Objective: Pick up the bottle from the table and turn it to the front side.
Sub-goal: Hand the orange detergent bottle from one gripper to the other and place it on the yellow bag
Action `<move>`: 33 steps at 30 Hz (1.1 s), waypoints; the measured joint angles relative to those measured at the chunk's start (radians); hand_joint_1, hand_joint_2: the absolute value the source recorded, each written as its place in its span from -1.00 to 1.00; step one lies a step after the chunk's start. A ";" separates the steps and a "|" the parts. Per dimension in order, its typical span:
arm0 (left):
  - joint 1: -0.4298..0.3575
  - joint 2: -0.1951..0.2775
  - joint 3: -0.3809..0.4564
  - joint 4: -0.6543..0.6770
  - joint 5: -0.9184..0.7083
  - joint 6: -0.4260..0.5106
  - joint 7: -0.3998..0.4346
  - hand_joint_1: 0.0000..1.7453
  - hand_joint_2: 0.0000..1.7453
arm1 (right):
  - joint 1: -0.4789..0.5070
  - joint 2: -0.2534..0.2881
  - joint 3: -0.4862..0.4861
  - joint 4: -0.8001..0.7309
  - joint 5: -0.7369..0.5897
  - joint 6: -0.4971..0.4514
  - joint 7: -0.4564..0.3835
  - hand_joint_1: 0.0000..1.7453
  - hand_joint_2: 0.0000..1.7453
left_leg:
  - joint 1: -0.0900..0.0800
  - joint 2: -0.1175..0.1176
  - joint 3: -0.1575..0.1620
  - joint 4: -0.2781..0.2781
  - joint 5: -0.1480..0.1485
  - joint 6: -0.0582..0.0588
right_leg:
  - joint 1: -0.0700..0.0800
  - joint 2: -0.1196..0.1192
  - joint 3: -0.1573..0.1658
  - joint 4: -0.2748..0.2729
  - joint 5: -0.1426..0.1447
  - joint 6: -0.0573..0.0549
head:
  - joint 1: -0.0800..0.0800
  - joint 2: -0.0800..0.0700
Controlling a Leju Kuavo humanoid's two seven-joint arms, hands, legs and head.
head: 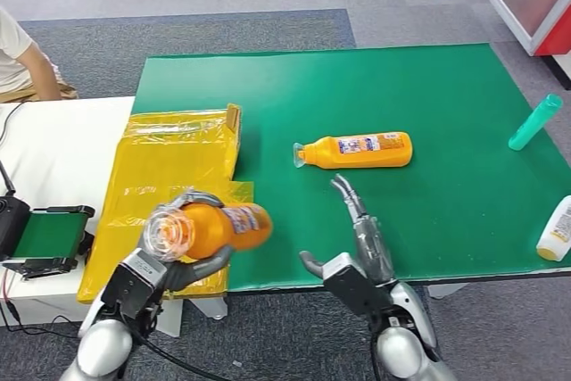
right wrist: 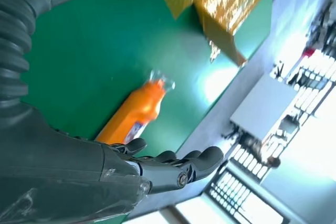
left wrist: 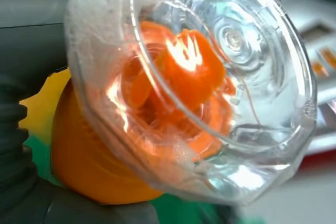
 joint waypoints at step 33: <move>-0.147 0.114 0.094 0.433 -1.150 0.252 0.287 1.00 1.00 | 0.079 0.041 -0.173 -0.284 0.023 0.052 -0.016 -1.00 1.00 | 0.000 0.000 0.000 0.000 0.001 0.000 | 0.000 0.000 0.000 0.000 0.000 0.000 | 0.000 0.000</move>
